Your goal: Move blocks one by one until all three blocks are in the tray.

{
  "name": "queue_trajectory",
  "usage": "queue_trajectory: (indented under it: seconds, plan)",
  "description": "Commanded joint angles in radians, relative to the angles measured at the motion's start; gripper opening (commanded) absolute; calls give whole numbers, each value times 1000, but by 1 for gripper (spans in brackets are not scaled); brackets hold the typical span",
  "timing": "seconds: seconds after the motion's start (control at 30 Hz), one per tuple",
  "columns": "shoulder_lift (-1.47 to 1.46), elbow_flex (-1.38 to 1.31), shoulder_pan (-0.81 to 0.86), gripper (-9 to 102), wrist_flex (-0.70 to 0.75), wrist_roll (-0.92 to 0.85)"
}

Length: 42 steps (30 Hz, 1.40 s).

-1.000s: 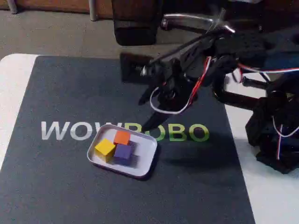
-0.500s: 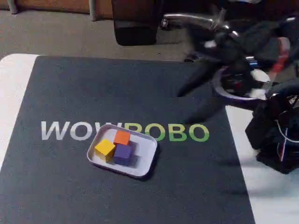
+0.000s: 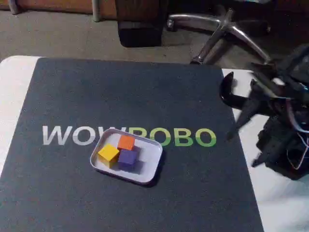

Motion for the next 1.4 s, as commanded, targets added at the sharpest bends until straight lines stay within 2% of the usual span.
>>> queue_trajectory:
  seconds: [0.0, 0.1, 0.2, 0.3, 0.4, 0.6, 0.67, 1.37]
  plan:
    - [130, 78, -71, 12, 40, 18]
    - [129, 103, -60, 7, 103, 67]
    - [129, 183, -12, -2, 106, 92]
    - [129, 305, 14, -6, 92, 92]
    - [127, 394, 35, -7, 97, 92]
    - [127, 577, 84, -8, 2, 101]
    - [127, 577, 124, -8, 3, 101]
    - [127, 577, 132, -6, 8, 104]
